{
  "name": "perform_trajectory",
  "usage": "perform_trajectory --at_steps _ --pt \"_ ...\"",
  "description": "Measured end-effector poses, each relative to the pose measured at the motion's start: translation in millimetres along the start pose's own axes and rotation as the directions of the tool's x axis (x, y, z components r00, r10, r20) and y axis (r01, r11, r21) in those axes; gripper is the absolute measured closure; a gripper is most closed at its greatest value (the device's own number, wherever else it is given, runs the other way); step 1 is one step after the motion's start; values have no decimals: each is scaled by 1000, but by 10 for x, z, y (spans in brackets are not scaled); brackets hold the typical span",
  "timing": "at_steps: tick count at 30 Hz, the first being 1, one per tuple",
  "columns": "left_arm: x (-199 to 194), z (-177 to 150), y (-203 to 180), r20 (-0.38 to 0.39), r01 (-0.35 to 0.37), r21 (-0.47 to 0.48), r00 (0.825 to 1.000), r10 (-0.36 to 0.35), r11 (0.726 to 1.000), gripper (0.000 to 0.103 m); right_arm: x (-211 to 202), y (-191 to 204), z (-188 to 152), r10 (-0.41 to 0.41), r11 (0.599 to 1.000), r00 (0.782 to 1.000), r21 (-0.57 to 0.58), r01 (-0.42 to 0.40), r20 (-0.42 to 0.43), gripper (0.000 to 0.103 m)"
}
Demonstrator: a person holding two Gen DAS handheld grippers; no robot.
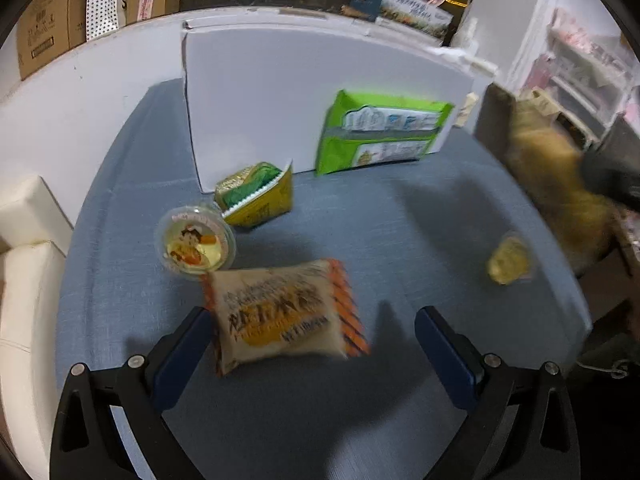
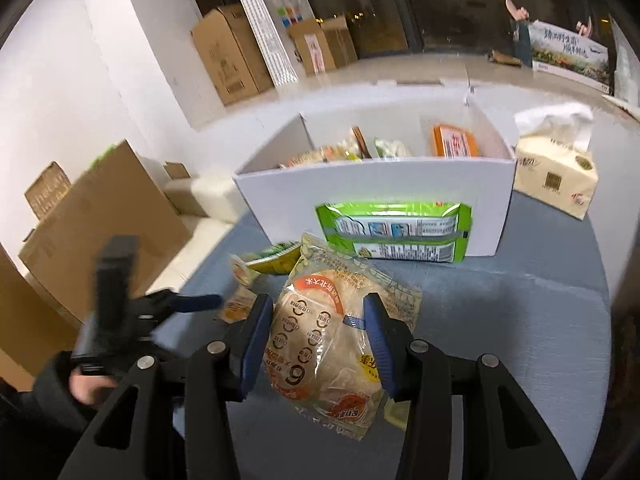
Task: Organize snacks
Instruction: 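Grasp the corn cake bag with the left gripper while the right gripper grasps another round bread pack, then lower both held packs into the white box and open both grippers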
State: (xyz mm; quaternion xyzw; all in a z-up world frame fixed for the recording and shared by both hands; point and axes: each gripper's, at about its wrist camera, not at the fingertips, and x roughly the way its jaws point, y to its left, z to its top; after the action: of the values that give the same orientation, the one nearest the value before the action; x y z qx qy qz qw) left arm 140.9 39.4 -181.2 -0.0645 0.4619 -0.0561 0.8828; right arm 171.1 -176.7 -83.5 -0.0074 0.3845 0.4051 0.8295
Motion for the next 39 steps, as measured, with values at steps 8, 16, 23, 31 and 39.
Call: perform_trajectory --at_steps 8,16,23,31,39 --pt "160 122 -31 16 -86 19 996 86 996 28 -276 116 -151 -16 1000 999 2 16 40 52" --pt "-147 44 80 71 22 -25 997 -21 999 40 -219 -8 -266 -38 998 999 41 37 18 52" --pt "-761 268 -153 212 67 46 974 -75 997 40 -204 -48 -181 -50 998 998 37 49 38 52" --pt "-1156 1109 -187 360 90 126 924 -130 988 40 -289 -102 435 -65 998 990 9 65 126 52" --pt "-893 2142 1 401 124 108 902 -157 986 40 -122 -348 1420 -34 999 980 35 28 198 52"
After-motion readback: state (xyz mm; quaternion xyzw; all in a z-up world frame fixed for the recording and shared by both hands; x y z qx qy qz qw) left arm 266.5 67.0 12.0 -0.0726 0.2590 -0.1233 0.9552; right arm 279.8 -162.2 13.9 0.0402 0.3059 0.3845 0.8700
